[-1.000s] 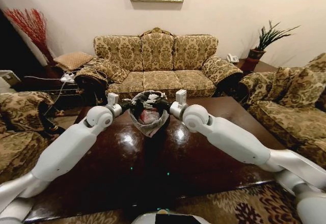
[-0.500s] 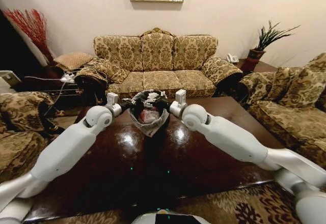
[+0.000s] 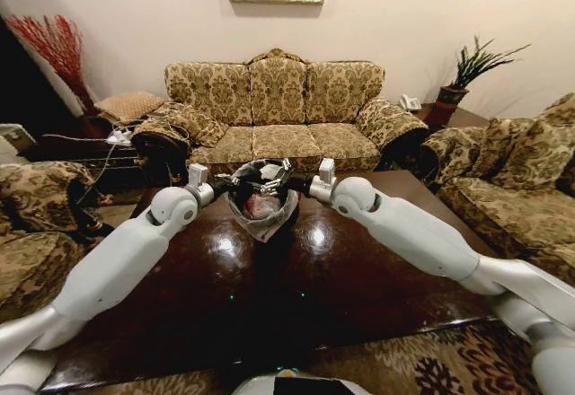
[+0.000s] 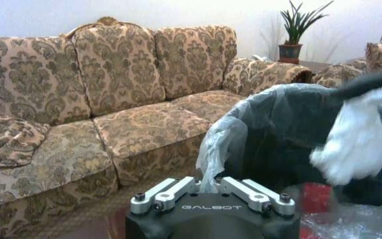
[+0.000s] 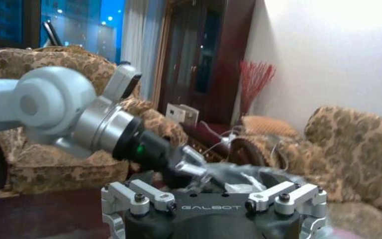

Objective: Move to the front of the table and place the trash on the table into the trash bin.

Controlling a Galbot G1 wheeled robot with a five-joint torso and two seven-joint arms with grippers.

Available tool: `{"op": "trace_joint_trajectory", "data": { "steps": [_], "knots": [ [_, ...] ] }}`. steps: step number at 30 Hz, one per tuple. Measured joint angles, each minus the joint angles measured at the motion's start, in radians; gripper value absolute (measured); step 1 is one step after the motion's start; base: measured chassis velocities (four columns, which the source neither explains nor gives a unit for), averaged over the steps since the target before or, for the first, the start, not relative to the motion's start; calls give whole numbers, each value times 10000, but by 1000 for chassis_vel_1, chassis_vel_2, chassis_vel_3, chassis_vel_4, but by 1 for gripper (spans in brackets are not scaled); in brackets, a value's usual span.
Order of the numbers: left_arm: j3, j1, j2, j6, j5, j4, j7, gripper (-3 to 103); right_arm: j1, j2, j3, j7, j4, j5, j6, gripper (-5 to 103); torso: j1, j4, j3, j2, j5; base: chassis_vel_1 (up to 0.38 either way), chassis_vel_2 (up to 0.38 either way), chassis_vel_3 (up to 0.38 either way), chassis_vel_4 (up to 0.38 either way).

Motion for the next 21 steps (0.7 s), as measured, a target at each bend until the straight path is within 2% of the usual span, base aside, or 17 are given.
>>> {"op": "trace_joint_trajectory", "data": {
  "steps": [9,21],
  "knots": [
    [-11,4,20,9,3,12,1,3,-169,149,-570,264,290,323,-396,100,0,1,0,0,-1,0,0,0,0],
    [18,-80,-78,-4,17,195,35,3,-198,-296,-784,261,1053,620,-1072,100,0,0,0,0,-1,0,0,0,0]
  ]
}}
